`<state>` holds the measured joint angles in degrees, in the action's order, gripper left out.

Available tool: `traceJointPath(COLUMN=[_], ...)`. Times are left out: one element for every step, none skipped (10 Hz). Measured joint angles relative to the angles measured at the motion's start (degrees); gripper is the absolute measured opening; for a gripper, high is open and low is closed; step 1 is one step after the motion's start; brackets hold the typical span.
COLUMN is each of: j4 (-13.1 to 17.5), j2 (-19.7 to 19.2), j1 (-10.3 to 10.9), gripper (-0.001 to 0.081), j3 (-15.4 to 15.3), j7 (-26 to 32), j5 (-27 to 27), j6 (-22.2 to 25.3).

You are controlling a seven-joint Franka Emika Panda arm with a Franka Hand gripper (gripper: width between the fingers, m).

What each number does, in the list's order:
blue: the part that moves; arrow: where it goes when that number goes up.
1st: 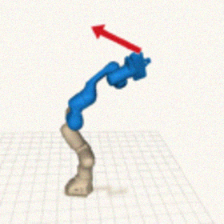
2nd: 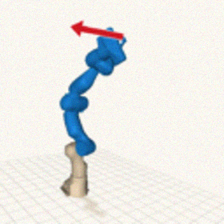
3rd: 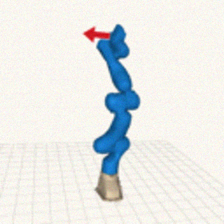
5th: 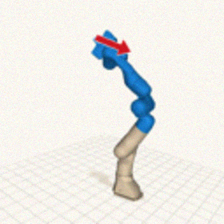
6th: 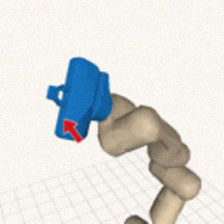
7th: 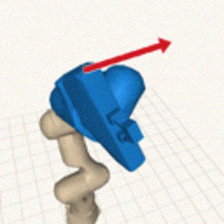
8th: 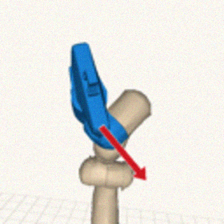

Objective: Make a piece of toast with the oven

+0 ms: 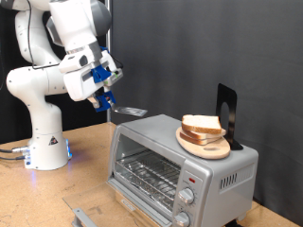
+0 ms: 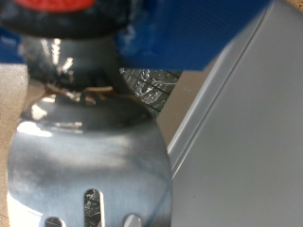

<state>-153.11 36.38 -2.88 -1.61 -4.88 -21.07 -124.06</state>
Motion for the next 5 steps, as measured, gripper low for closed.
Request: traceJointPath(j4=[1.39,2.85,4.13,5.09,5.78], j2=[-1.88,-3.84,-5.66,-7.26,-8.60], j1=[-0.02,-0.02,-0.02,-0.01,0.00], gripper=[0.0365,0.0365,0.0365,0.0365,0.0365], j3=[-0.55,-1.25,-1.97,-2.71,-3.43], j7=[-0.77,-1.33,-1.69,-1.86,-1.89], j5=[0.39,0.76,1.12,1.35,1.49], j6=[-0.03,-0.07,-0.12,-0.41,-0.77])
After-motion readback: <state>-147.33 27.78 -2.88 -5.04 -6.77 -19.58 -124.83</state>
